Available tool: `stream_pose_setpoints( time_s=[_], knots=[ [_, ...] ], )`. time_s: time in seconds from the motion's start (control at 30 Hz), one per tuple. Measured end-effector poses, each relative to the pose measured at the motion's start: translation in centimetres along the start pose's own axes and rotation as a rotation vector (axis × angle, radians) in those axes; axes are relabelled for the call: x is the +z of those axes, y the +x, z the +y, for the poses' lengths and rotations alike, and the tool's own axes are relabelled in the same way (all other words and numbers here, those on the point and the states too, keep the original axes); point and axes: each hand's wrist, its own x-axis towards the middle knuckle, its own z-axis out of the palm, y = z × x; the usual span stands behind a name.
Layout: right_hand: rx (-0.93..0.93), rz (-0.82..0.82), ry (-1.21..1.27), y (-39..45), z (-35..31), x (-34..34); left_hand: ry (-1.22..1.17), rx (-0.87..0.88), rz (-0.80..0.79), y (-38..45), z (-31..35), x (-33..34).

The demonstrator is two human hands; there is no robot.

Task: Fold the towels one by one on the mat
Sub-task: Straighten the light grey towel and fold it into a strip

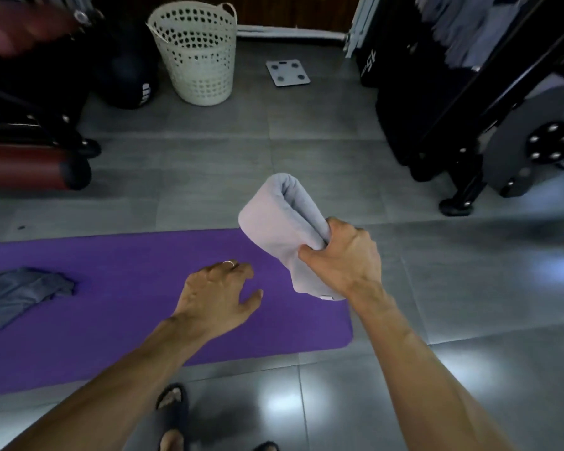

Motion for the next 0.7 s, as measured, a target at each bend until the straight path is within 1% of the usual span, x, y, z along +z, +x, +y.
stream_pose_setpoints(
  time_s=[0.13, 0.27, 0.43, 0.57, 0.7],
  knots=[
    [0.011, 0.013, -0.02, 2.6, 1.7, -6.1, -0.01, -0.013, 0.013, 3.8, 5.3, -2.5],
    [0.022, 0.035, -0.022, 6.7, 2.9, -10.5, -0.005, -0.005, 0.017, 9.1, 8.6, -4.2],
    [0.027, 0.089, -0.038, 13.1, 5.2, -16.3, 0.01, 0.025, 0.009, 17.2, 12.4, -6.5],
    [0.032, 0.115, -0.005, 18.6, 7.8, -20.9, 0.016, 0.025, 0.024, 23.4, 16.5, -8.4],
    [0.005, 0.128, 0.022, 25.2, 11.4, -24.8, 0.046, -0.005, 0.042, 29.9, 20.8, -9.0]
  ],
)
